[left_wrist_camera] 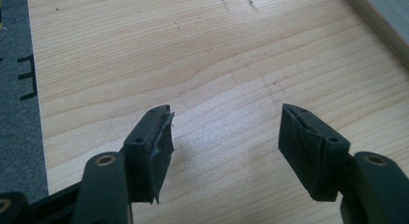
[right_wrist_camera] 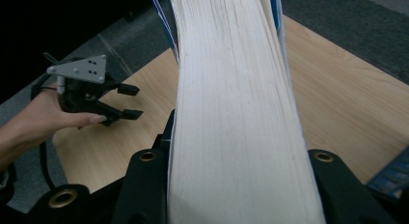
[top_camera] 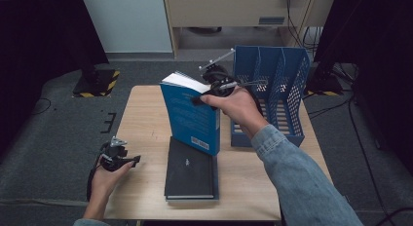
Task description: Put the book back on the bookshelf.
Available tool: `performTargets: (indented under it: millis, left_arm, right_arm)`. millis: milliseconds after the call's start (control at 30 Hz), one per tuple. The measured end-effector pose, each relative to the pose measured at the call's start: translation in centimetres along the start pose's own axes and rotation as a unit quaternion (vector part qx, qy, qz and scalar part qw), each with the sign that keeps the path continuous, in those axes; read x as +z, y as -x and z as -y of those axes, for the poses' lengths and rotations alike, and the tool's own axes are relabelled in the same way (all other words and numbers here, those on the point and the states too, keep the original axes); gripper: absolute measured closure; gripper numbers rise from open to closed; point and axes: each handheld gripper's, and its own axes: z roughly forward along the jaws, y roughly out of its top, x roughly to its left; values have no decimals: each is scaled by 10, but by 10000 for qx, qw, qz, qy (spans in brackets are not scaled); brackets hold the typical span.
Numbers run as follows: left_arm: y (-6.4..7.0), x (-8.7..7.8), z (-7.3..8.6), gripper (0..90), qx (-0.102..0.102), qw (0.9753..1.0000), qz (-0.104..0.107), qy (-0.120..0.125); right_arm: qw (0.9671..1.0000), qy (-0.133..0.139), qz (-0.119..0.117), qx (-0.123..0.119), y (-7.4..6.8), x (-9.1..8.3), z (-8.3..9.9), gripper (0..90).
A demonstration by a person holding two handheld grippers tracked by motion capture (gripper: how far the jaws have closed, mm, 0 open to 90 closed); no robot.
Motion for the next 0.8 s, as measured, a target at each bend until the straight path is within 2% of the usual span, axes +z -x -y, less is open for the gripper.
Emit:
performTargets:
  millis: [133, 200, 267, 367, 400, 467, 500, 533, 567, 633, 733, 767, 800]
  left_arm:
    - [1, 4, -1, 297, 64, 10000, -62, -34]
    - [2, 6, -2, 229, 46, 10000, -75, -21]
    - [3, 8, -3, 164, 35, 10000, -84, -21]
    - [4, 11, -2, 124, 24, 9999, -76, -109]
    - [4, 12, -1, 101, 10, 9999, -78, -108]
    - [4, 12, 1, 99, 3, 9999, -52, -155]
    - [4, 13, 2, 98, -11, 9999, 16, -162]
    - [3, 13, 2, 98, -3, 9999, 29, -150]
    - [3, 13, 2, 97, -3, 9999, 29, -150]
    - [2, 12, 1, 89, -39, 9999, 17, -119]
    - [1, 13, 1, 84, -58, 9999, 8, -147]
    - [2, 13, 1, 85, -43, 9999, 20, -165]
    - [2, 13, 1, 85, -26, 9998, 30, -179]
  right_arm:
    - [9998, 26, 155, 88, 8, -12, 3, 598]
    - [9995, 94, 252, 192, 17, -28, 8, 598]
    - [9993, 147, 280, 203, 20, -33, 9, 598]
    - [9985, 236, 401, 292, 28, -49, 15, 598]
    - [9977, 269, 479, 391, 32, -59, 19, 598]
    - [9973, 297, 521, 429, 35, -64, 21, 598]
    - [9960, 365, 638, 511, 40, -75, 26, 598]
    - [9954, 392, 683, 551, 41, -79, 28, 598]
    - [9954, 392, 683, 551, 41, -79, 28, 598]
    - [9931, 460, 849, 665, 48, -93, 32, 598]
    - [9917, 485, 946, 721, 52, -103, 34, 598]
    - [9900, 506, 1045, 802, 56, -112, 38, 598]
    - [9900, 506, 1045, 802, 56, -112, 38, 598]
